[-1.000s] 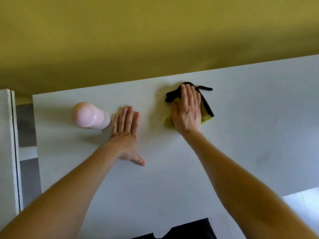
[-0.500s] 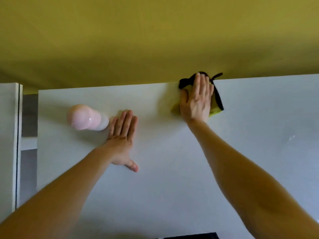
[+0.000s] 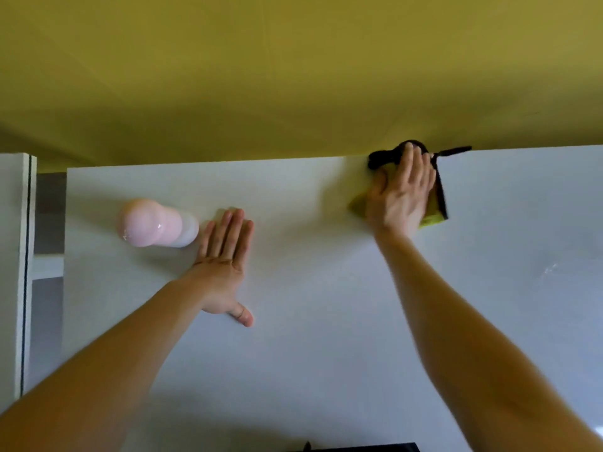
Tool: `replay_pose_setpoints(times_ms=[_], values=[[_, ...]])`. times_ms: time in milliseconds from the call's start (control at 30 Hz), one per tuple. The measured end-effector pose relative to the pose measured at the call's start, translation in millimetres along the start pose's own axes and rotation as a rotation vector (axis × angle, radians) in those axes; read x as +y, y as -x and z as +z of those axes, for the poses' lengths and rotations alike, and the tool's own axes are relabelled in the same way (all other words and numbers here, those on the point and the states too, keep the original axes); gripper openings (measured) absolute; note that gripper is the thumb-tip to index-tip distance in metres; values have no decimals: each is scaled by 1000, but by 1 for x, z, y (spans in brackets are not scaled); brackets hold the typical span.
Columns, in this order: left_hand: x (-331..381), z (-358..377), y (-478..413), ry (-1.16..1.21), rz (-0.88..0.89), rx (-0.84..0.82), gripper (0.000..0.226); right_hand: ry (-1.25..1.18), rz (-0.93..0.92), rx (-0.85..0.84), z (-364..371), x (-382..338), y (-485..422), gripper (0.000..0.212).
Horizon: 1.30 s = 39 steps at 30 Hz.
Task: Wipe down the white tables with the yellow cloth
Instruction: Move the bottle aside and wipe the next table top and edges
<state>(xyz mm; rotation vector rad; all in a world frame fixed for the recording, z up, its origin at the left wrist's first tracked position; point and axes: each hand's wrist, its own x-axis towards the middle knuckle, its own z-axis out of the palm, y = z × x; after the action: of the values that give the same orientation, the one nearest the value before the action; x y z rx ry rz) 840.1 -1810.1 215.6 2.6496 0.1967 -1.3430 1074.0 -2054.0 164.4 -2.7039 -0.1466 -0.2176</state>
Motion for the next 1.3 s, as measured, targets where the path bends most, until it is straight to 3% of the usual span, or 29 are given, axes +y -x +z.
replay_pose_setpoints(times_ms=[67, 167, 300, 367, 433, 533, 667, 800, 900, 1000, 1133, 1233, 1300], values=[[-1, -1, 0, -19, -15, -5, 186, -43, -105, -43, 20, -50, 24, 70], [3, -5, 0, -65, -65, -42, 186, -143, -450, -231, 41, -125, 67, 68], [6, -5, -1, -76, -70, -44, 187, -188, -662, -317, 29, -113, 53, 67], [6, -6, -1, -32, -60, -33, 187, -169, -652, -240, 12, -59, 26, 66], [4, -4, -1, -36, -54, -35, 188, -58, -493, -142, -12, 7, -3, 65], [3, -3, -4, -48, -51, -37, 188, 75, -362, -188, -36, 58, -34, 74], [1, -3, -4, -58, -63, -45, 187, -40, -358, -202, -8, -1, -3, 78], [8, -6, -4, -110, -117, -62, 190, -225, -701, -358, 22, -106, 75, 61], [10, -8, -3, -106, -135, -63, 190, -274, -783, -376, 17, -112, 74, 59], [9, -9, 0, -69, -101, -63, 188, -218, -658, -273, 2, -35, 27, 62], [8, -11, 4, -71, -79, -88, 184, -104, -75, -54, -40, 74, -35, 64], [11, -13, 4, -78, -77, -94, 184, -82, 111, 4, -39, 55, -11, 67], [12, -14, 3, -96, -92, -87, 185, -137, -30, -69, -24, -6, 42, 65]])
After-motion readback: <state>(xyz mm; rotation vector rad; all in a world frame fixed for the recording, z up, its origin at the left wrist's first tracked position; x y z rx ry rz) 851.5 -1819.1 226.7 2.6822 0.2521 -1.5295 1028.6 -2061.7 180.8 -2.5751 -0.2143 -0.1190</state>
